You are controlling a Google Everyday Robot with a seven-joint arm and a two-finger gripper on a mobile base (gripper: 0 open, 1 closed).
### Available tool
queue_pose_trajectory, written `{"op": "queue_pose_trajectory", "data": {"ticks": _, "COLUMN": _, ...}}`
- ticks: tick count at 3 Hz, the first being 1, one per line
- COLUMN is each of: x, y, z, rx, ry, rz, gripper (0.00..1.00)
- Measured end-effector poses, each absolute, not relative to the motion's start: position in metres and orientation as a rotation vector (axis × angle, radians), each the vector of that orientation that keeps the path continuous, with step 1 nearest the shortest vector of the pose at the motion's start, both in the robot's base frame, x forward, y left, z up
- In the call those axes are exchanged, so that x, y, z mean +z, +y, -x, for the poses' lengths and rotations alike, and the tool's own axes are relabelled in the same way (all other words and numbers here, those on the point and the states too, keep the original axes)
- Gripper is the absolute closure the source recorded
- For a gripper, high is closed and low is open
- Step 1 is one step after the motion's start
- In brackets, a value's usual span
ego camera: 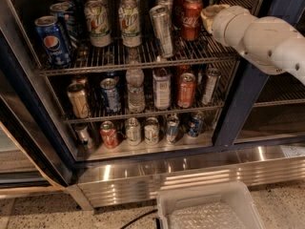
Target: Pick coke can from top shelf of fridge
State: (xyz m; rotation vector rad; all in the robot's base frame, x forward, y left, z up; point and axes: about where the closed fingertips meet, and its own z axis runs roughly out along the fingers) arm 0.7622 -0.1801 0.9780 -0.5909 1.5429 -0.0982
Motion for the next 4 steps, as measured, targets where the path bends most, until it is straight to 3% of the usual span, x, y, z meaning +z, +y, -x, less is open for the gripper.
{"op": "queue_pose_trajectory", "data": {"ticks": 1, "x": 0.978, "y": -0.167, "z": -0.717, "rx": -0.103, "ry": 1.583, "rz": 0.591, "gripper": 1.00}}
{"op": "queue_pose_trajectory", "data": {"ticks": 4, "x": 0.959, "y": -0.172, "z": -0.713, "rx": -0.081, "ry": 1.630, "rz": 0.527, "gripper": 1.00}}
